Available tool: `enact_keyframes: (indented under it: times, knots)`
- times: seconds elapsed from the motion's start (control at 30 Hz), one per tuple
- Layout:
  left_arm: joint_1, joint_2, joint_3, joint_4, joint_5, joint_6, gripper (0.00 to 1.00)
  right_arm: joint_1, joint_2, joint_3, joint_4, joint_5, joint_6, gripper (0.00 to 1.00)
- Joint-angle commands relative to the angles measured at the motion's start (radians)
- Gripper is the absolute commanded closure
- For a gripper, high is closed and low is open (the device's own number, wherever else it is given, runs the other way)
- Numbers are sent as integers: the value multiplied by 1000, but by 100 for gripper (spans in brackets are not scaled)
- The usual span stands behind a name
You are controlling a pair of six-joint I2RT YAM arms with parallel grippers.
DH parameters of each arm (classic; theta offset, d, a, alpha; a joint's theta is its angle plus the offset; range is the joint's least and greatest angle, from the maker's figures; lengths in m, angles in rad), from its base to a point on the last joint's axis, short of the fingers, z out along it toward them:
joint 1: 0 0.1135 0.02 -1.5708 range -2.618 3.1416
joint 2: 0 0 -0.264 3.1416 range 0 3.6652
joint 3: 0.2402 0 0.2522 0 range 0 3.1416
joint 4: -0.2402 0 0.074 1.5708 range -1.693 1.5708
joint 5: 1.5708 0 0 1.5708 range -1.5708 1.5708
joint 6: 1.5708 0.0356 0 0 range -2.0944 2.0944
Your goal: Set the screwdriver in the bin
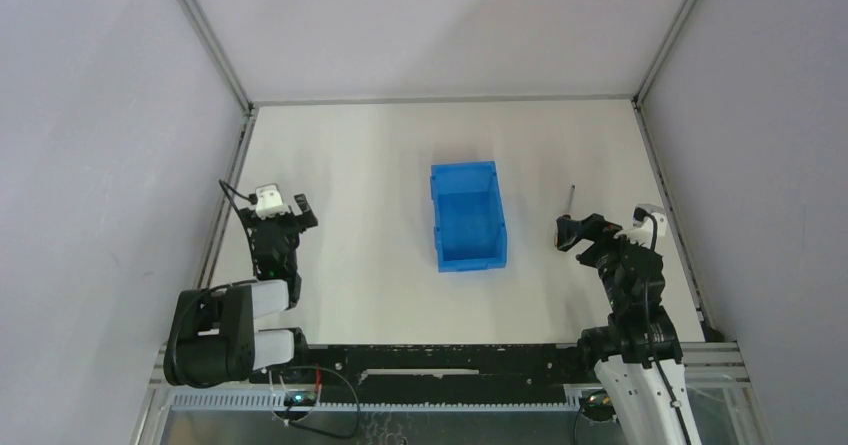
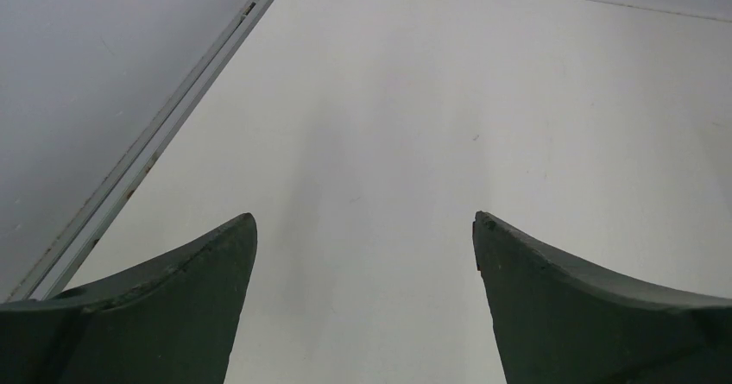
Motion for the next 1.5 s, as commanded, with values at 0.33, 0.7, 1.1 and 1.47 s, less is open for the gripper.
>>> enact_keyframes:
  times: [0.33,0.7,1.1,1.47]
  knots:
    - [-6,-11,35,24,-7,17,0,3,378,464,-39,70,-142,4]
    - [-6,-12,35,24,-7,16,0,-157,1266,1002,-474,-100,-202,10]
    - [-5,-11,35,24,-8,18,0,-155,1648,892,-383,-75,-211,33]
    - [-6,-11,34,24,-8,17,0,-150,1688,877,-424,-25,-249,51]
